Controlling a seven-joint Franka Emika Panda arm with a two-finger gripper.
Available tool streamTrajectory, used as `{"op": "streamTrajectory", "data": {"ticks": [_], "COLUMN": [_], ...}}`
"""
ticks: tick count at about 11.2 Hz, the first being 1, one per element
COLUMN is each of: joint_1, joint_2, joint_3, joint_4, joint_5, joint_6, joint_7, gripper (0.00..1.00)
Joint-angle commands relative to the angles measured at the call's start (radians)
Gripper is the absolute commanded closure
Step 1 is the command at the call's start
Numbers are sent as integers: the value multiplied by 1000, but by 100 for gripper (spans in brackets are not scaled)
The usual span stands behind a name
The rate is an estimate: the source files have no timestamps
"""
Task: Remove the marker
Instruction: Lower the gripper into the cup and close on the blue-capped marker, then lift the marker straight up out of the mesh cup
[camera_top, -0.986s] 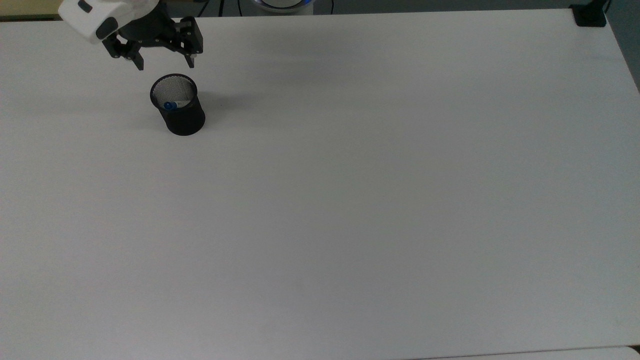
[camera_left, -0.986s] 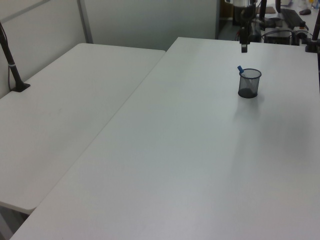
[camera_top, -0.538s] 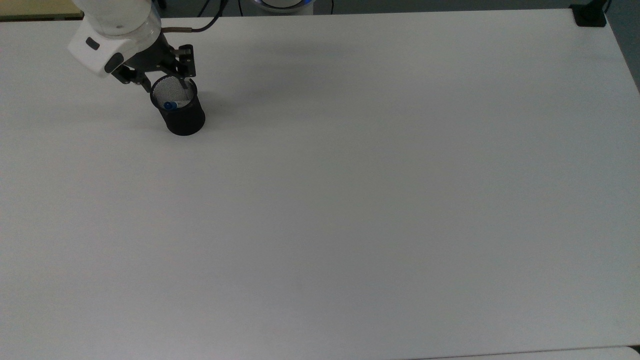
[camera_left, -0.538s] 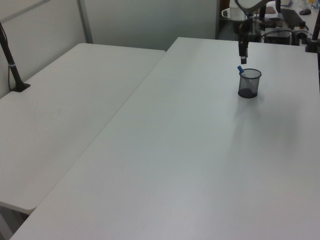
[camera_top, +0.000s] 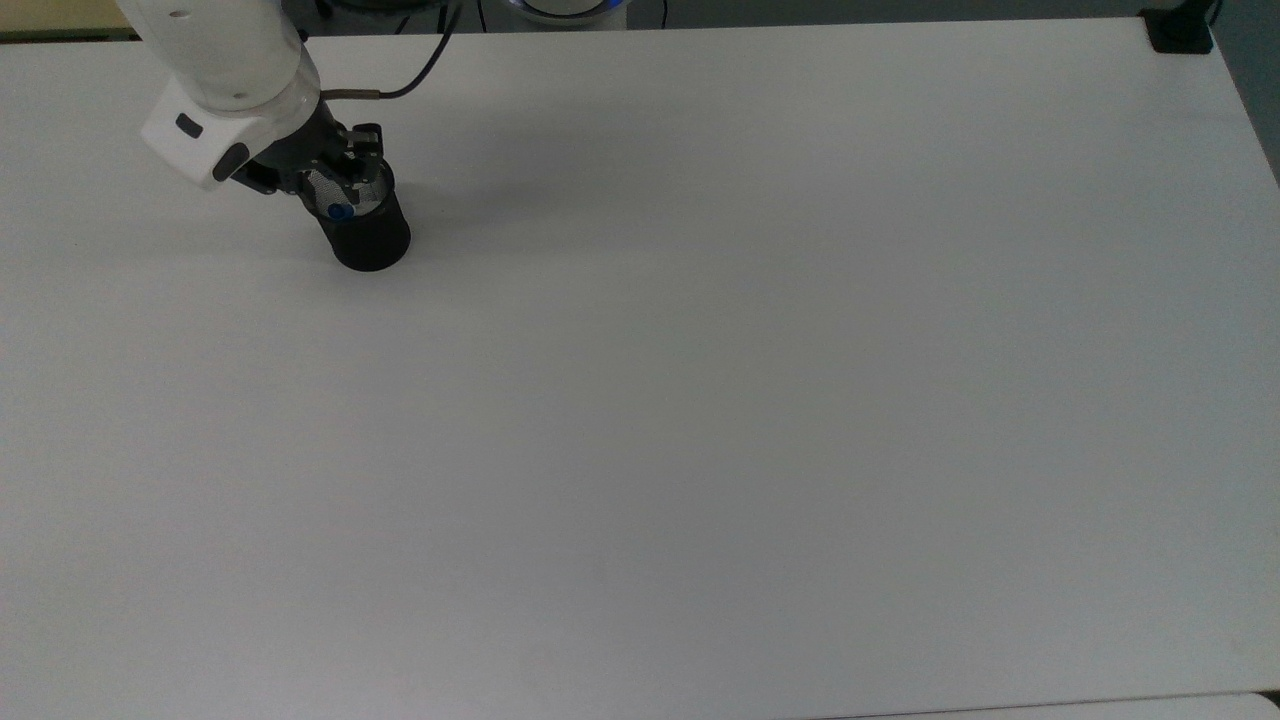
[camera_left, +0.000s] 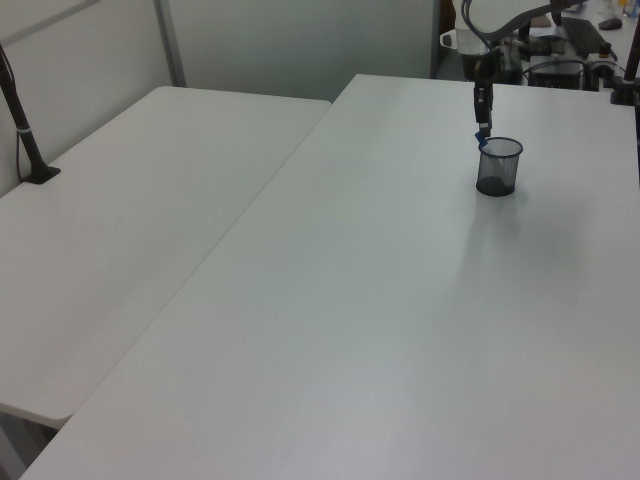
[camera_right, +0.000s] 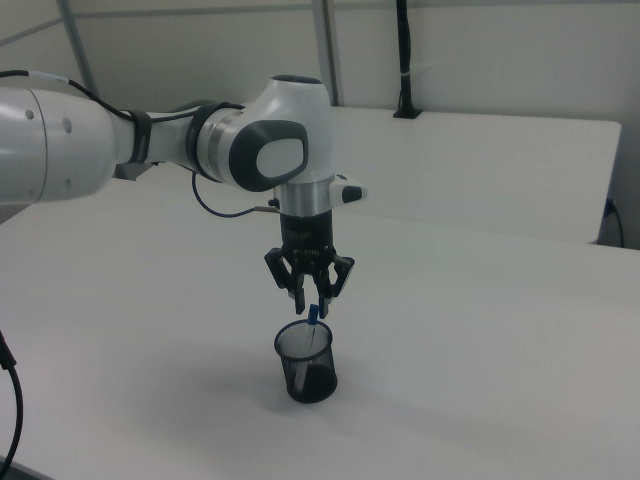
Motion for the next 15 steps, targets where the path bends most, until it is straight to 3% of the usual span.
{"op": "streamTrajectory", "data": {"ticks": [1,6,11,15], "joint_1": [14,14,14,11], "joint_2": [12,12,-70,-139], "joint_3": [-6,-4,-4,-12], "joint_4": [-13,-8,46,183], "joint_5": [-13,-12,10,154], "joint_6": [46,37,-47,-118], "joint_7": [-19,-42,-48,-44], "gripper": [61,98,100,100]}}
